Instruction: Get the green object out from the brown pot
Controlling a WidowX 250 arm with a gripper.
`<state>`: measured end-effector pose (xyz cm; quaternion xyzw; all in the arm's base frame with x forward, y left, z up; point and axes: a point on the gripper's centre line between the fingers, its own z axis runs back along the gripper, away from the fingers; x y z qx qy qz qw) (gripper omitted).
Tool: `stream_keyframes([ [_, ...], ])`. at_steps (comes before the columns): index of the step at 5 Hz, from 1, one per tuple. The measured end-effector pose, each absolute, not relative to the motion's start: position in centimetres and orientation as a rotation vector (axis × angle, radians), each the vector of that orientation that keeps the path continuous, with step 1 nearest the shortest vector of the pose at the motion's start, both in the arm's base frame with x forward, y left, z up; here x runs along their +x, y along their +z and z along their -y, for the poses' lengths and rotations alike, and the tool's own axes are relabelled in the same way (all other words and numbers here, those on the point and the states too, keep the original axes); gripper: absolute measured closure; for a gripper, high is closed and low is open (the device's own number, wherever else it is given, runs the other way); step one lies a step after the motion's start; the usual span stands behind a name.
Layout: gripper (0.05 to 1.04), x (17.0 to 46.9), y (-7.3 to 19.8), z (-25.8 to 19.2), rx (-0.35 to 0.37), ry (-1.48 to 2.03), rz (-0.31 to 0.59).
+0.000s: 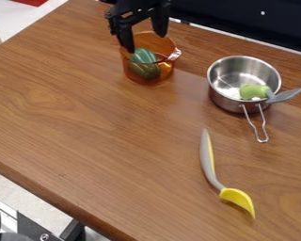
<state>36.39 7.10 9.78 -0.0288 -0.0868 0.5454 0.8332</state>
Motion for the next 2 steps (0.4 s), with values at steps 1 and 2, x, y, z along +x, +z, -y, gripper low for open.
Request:
stream_keyframes([
  [1,0.085,36.49,9.24,-7.23,-0.053,1.166,0.180],
  [2,0.085,36.62,8.71,-7.31,-0.036,1.181,0.183],
])
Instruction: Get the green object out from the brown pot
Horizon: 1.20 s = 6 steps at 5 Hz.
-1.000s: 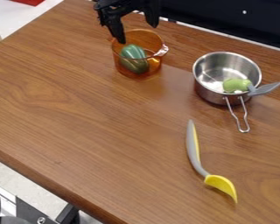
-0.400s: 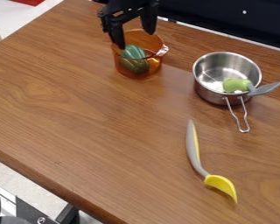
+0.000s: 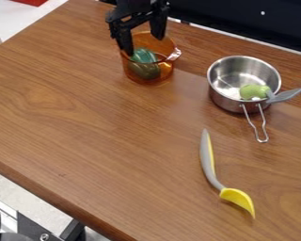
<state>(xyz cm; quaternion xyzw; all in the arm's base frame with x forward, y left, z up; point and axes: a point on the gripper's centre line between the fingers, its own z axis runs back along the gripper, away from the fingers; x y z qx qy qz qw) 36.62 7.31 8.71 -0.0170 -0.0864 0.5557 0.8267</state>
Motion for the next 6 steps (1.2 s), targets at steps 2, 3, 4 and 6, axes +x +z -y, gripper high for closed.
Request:
stream_keyframes([
  [2,0.085,36.6,8.3,-7.6,-0.010,1.198,0.186],
  [3,0.085,36.9,7.7,-7.7,0.007,1.210,0.183],
  [4,0.085,36.9,7.3,-7.7,0.029,1.210,0.179],
  [6,0.085,37.2,6.9,-7.7,0.057,1.224,0.189],
])
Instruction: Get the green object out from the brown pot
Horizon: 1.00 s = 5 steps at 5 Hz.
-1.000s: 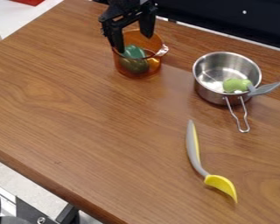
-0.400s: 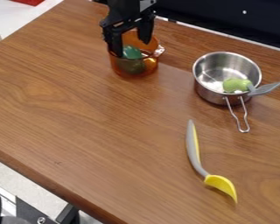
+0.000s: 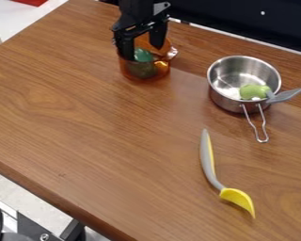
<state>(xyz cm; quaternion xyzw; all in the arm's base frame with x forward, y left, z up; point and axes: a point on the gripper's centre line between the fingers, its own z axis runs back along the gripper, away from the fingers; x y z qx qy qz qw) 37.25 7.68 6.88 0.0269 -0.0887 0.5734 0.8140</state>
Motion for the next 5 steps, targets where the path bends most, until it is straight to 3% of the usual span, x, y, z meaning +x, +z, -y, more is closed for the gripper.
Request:
stream_keyframes([
  [5,0.086,37.4,5.5,-7.8,0.098,1.210,0.226],
])
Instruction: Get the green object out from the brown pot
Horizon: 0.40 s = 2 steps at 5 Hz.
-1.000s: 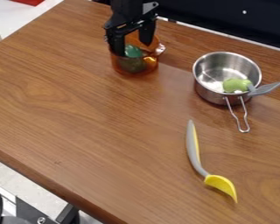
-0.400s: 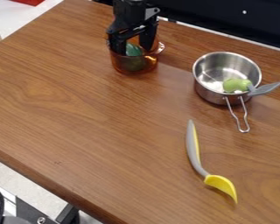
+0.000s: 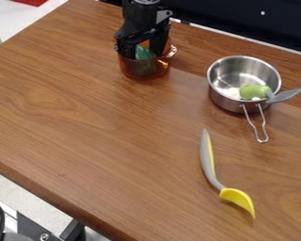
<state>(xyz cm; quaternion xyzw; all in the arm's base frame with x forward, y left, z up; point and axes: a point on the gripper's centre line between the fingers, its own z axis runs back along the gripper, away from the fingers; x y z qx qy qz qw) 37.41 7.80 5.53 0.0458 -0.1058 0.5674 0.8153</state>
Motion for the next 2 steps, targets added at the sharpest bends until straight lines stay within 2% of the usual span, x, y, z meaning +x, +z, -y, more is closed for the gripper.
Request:
stream_keyframes([
  [2,0.086,37.75,4.97,-8.02,0.113,1.204,0.256],
])
